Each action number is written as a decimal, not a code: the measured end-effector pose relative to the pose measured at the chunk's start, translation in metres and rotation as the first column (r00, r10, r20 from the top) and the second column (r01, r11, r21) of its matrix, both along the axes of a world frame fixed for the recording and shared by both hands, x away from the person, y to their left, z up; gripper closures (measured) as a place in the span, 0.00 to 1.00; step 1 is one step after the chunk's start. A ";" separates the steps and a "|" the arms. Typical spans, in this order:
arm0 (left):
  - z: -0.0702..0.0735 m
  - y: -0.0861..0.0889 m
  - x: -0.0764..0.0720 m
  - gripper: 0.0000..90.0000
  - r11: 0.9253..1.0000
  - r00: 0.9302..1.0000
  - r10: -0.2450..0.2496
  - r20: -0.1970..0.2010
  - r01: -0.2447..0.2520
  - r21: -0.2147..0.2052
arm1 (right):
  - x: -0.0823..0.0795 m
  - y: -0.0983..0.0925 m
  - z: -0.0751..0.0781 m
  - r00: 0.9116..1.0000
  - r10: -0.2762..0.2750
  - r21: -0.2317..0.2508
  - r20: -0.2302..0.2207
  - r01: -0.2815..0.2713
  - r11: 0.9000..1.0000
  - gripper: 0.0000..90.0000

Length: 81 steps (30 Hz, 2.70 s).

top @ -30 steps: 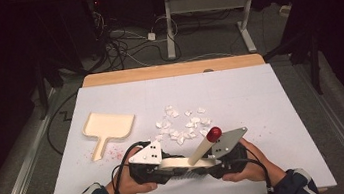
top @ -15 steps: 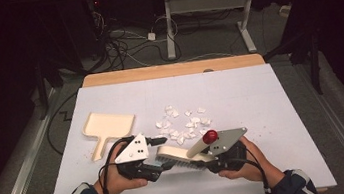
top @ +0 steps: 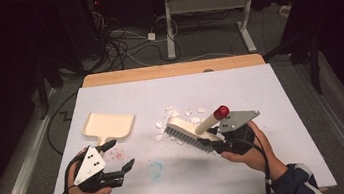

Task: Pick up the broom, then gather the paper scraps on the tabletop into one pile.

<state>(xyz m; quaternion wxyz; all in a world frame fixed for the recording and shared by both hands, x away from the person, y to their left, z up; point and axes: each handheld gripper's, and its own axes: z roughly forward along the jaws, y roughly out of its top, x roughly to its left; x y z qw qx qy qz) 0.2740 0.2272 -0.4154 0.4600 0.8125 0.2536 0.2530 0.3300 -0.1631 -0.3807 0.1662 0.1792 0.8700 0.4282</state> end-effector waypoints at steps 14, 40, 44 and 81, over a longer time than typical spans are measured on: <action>-0.042 0.033 -0.015 0.23 0.983 0.985 0.152 -0.083 -0.142 0.112 | 0.032 -0.017 0.019 0.981 -0.157 -0.028 0.117 0.161 0.987 0.76; -0.048 0.027 -0.015 0.23 0.989 0.986 0.111 -0.125 -0.097 0.115 | 0.148 0.031 0.016 0.958 -0.208 -0.198 0.199 0.247 0.949 0.76; -0.048 0.026 -0.013 0.23 0.989 0.987 0.101 -0.129 -0.086 0.118 | 0.158 0.044 0.009 0.954 -0.206 -0.235 0.219 0.256 0.938 0.76; -0.052 0.016 -0.012 0.23 0.989 0.983 0.066 -0.173 -0.042 0.140 | 0.093 0.030 -0.047 0.940 0.280 -0.475 0.196 -0.159 0.865 0.75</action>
